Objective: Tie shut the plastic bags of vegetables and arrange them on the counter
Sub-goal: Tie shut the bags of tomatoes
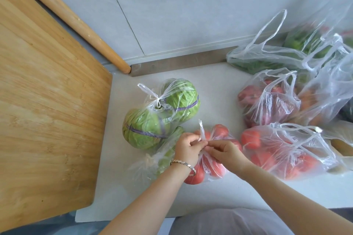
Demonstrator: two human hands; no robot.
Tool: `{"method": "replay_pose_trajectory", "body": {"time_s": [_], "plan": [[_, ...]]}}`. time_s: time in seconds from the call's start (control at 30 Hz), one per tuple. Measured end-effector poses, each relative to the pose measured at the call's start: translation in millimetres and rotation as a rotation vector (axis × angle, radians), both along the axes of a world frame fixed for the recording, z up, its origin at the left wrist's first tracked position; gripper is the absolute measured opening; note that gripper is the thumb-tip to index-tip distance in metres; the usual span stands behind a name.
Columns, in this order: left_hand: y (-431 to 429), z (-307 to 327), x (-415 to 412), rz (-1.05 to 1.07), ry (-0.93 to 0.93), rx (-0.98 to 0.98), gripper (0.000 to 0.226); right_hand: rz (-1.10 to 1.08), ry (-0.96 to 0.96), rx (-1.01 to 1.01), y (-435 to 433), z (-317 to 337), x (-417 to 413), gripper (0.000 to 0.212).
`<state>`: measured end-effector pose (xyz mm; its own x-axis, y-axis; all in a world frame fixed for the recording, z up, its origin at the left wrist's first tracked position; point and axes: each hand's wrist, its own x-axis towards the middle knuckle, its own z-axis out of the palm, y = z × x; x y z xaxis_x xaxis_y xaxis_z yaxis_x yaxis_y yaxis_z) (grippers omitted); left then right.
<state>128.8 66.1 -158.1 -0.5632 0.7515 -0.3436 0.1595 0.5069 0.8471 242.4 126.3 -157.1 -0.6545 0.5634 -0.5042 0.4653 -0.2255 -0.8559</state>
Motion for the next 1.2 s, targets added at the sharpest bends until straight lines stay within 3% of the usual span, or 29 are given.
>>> {"method": "replay_pose_trajectory", "body": {"time_s": [0.1, 0.27, 0.4, 0.5, 0.63, 0.7, 0.77, 0.87, 0.97, 1.03, 1.1, 1.2], "plan": [[0, 2, -1, 0.061, -0.093, 0.001, 0.026, -0.007, -0.032, 0.073, 0, -2, -7, 0.021], [-6, 11, -12, 0.169, -0.213, 0.062, 0.029, -0.211, -0.119, 0.021, -2, -17, -17, 0.031], [2, 27, -17, 0.016, -0.101, 0.111, 0.028, 0.103, -0.187, 0.394, -1, -11, -25, 0.047], [26, 37, -15, -0.153, -0.072, 0.095, 0.024, 0.227, -0.118, 0.489, 3, -12, -19, 0.049], [47, 32, -4, -0.355, -0.048, -0.034, 0.026, 0.237, -0.088, 0.387, 4, -22, -7, 0.035], [47, 27, -5, -0.46, -0.007, -0.097, 0.028, 0.118, -0.094, 0.251, 0, -26, -6, 0.029], [36, 24, -10, -0.554, 0.146, -0.14, 0.03, -0.043, -0.049, 0.081, -3, -26, -5, 0.029], [13, 13, -16, -0.493, 0.298, -0.033, 0.03, -0.175, 0.003, -0.076, -1, -21, -2, 0.024], [-3, 3, -14, -0.272, 0.276, 0.081, 0.026, -0.237, 0.059, -0.192, 1, -21, -1, 0.022], [-9, 0, -11, -0.226, 0.246, 0.076, 0.022, -0.271, 0.074, -0.193, 2, -22, 0, 0.018], [-13, -6, -11, -0.339, 0.284, 0.022, 0.01, -0.306, 0.079, -0.148, 0, -23, 1, 0.014], [-12, -13, -14, -0.424, 0.237, -0.035, 0.018, -0.335, 0.073, -0.068, -2, -23, -1, 0.015]]}}
